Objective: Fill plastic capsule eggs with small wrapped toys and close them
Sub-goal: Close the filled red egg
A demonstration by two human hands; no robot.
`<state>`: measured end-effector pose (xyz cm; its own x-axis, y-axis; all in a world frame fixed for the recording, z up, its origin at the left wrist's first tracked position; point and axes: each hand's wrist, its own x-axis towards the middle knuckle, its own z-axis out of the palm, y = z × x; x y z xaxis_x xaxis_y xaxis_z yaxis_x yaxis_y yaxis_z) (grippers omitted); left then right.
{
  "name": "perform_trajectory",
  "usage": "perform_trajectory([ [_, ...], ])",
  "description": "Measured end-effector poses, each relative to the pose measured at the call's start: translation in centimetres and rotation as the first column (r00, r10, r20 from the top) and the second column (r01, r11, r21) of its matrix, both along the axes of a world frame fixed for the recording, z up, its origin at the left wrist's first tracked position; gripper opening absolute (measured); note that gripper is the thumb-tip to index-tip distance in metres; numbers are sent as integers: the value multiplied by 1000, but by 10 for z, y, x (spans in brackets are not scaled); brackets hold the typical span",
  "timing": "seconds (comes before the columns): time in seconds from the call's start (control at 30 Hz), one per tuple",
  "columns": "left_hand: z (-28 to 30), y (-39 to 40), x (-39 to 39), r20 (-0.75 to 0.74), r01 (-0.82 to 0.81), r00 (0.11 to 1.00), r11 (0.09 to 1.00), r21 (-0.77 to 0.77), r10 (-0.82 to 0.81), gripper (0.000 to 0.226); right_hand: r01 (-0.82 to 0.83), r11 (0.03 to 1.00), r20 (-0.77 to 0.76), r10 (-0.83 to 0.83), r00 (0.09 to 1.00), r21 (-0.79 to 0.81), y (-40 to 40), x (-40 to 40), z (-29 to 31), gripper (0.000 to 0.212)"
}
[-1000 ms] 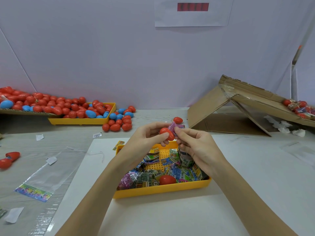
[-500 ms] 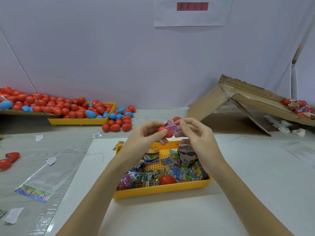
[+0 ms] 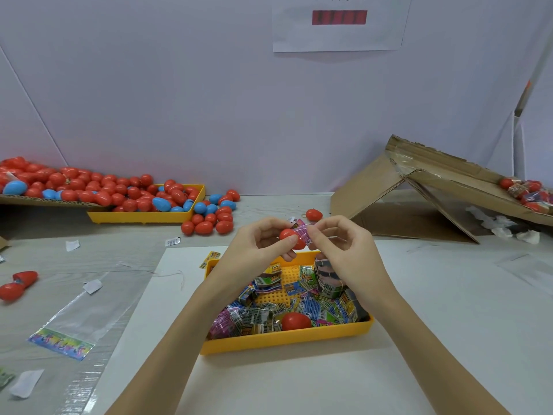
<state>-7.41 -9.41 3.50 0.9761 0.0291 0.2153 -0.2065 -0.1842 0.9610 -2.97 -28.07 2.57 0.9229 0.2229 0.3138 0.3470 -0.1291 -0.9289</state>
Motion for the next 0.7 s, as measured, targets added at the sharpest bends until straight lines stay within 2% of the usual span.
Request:
perform_trajectory([
  [0.23, 1, -2, -1, -9, -2, 1000, 1000, 7, 2, 21, -13, 1000, -13, 13, 1000, -1, -3, 1, 1, 19],
  [0.5, 2, -3, -1, -3, -28, 1000, 999, 40, 28, 20, 13, 998, 129, -4, 992, -65, -3, 2, 0, 13],
  [0.57, 2, -3, -1, -4, -29, 1000, 999, 46, 29, 20, -1, 998, 85, 7, 996, -67, -4, 2, 0, 16],
  [0.63, 1, -2, -1, -2, -27, 1000, 998, 49, 27, 19, -41, 998, -21, 40, 999, -38, -4, 0, 1, 24],
  [0.7, 1, -2, -1, 5, -19, 1000, 998, 64, 19, 21, -57, 998, -42, 55, 998, -40, -4, -1, 1, 26],
])
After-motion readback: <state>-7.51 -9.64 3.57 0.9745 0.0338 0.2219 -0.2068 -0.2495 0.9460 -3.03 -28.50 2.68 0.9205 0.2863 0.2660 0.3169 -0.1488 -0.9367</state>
